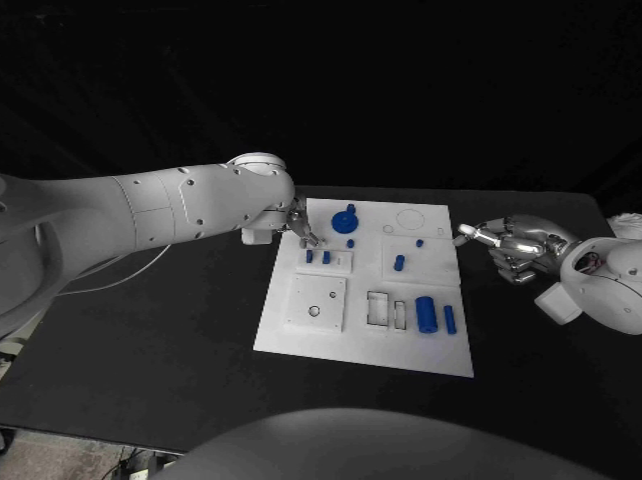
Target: Assemble the parts on the task board
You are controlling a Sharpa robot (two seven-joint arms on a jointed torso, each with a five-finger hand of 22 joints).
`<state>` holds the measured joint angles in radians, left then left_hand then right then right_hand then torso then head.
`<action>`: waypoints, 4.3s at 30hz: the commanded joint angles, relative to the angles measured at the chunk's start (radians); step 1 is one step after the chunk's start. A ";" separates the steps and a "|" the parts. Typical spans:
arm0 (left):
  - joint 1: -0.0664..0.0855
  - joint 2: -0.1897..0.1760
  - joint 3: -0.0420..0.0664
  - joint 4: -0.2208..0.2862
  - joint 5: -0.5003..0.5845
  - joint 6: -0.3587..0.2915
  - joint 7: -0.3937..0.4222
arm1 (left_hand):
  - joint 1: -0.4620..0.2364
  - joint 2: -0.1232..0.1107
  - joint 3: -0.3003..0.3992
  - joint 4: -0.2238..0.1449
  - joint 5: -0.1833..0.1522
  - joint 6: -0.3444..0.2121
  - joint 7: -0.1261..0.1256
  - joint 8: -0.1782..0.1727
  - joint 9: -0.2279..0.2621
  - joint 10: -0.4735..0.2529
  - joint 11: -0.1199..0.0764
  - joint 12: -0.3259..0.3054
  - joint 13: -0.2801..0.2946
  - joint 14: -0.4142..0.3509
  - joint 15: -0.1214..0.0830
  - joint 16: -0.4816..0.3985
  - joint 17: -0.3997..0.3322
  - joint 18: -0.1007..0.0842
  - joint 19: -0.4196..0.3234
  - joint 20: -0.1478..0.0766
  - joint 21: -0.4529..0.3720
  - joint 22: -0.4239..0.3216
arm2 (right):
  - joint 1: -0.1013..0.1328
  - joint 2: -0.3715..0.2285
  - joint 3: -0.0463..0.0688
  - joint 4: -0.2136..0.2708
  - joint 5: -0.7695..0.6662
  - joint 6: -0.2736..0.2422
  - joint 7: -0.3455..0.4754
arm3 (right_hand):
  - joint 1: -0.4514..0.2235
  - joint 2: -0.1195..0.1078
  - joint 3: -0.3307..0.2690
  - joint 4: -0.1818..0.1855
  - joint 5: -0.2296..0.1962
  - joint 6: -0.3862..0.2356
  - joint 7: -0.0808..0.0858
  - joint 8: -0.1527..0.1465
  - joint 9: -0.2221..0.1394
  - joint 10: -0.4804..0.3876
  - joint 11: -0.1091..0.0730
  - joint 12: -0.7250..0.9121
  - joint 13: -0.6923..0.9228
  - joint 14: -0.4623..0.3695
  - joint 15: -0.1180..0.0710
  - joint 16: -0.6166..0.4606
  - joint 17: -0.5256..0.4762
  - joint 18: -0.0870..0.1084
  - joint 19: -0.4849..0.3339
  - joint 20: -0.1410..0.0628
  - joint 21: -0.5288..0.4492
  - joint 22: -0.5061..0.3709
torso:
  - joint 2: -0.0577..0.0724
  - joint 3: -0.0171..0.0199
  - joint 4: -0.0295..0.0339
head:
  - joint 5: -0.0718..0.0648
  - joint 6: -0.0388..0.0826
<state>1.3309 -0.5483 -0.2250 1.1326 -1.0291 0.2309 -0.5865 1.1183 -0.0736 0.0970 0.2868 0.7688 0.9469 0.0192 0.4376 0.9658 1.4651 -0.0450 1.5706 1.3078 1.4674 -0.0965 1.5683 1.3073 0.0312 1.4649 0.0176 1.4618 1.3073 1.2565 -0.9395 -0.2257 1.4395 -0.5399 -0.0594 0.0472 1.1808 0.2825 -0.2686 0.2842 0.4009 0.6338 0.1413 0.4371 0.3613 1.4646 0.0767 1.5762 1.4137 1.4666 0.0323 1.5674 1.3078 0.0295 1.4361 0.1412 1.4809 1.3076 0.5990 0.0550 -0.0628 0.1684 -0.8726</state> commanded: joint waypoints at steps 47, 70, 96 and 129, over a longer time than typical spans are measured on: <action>-0.005 0.033 -0.001 -0.035 0.000 0.098 -0.004 | 0.016 -0.002 0.026 0.002 0.087 0.012 -0.008 0.023 0.024 0.106 -0.012 0.000 0.263 0.103 -0.005 0.002 0.263 -0.001 0.045 -0.005 -0.006 0.209 | -0.001 0.001 0.000 0.001 -0.004 0.021 0.005 | 0.011 -0.001 0.009 -0.001 0.004 0.010 -0.001 0.000 -0.001 0.106 -0.011 -0.005 0.157 0.104 -0.008 0.003 0.263 0.004 0.005 -0.003 0.002 0.220 | 0.001 0.0004 0.0001 | 0.000 0.000; -0.012 0.038 -0.001 -0.044 0.002 0.102 0.001 | 0.042 -0.004 0.051 -0.001 0.139 0.017 -0.012 0.032 0.035 0.106 -0.016 0.000 0.263 0.103 -0.007 0.002 0.263 0.000 0.043 -0.007 -0.010 0.209 | -0.001 -0.001 0.000 0.003 -0.004 0.020 0.006 | 0.029 0.000 0.020 -0.004 0.023 0.012 -0.001 -0.002 -0.004 0.106 -0.012 -0.005 0.157 0.104 -0.009 0.003 0.263 0.004 0.004 -0.003 0.002 0.219 | 0.000 0.0001 0.0002 | 0.000 0.000; -0.012 0.001 0.000 0.006 0.016 -0.025 0.002 | 0.097 -0.021 0.102 -0.011 0.193 0.051 -0.026 0.056 0.055 0.106 -0.030 0.000 0.263 0.103 -0.020 0.002 0.263 -0.002 0.048 -0.019 -0.005 0.214 | -0.001 -0.003 0.000 0.002 -0.004 0.017 0.000 | 0.031 0.000 0.021 -0.004 0.027 0.012 -0.001 -0.002 -0.004 0.106 -0.012 -0.005 0.157 0.104 -0.009 0.003 0.263 0.005 0.002 -0.004 0.000 0.218 | 0.000 0.0001 0.0003 | 0.000 0.000; -0.043 -0.195 -0.004 0.328 -0.289 -0.469 -0.038 | 0.113 -0.042 0.191 0.005 -0.050 0.036 -0.029 0.027 0.041 0.106 -0.033 0.000 0.263 0.103 -0.026 0.002 0.263 -0.003 0.054 -0.027 -0.003 0.216 | -0.006 -0.017 0.000 0.005 -0.006 -0.020 0.030 | 0.035 -0.005 0.021 -0.004 0.033 0.013 -0.001 -0.002 -0.005 0.106 -0.012 -0.005 0.157 0.104 -0.009 0.003 0.263 0.006 -0.002 -0.004 -0.003 0.217 | 0.000 0.0008 0.0005 | -0.012 0.000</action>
<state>1.2893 -0.7429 -0.2294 1.4542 -1.2636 -0.1749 -0.6095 1.2274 -0.1120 0.2894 0.2928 0.7264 0.9870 -0.0040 0.4649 1.0061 1.4685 -0.0704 1.5706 1.3078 1.4645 -0.1188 1.5683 1.3080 0.0313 1.4673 -0.0053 1.4582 1.3075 1.2522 -0.9562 -0.2258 1.4430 -0.5405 -0.0669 0.0518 1.2057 0.2808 -0.2519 0.2787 0.4281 0.6405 0.1419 0.4371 0.3576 1.4646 0.0767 1.5743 1.4317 1.4667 0.0324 1.5674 1.3077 0.0295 1.4360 0.1412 1.4810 1.3076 0.5997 0.0552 -0.0630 0.1570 -0.8726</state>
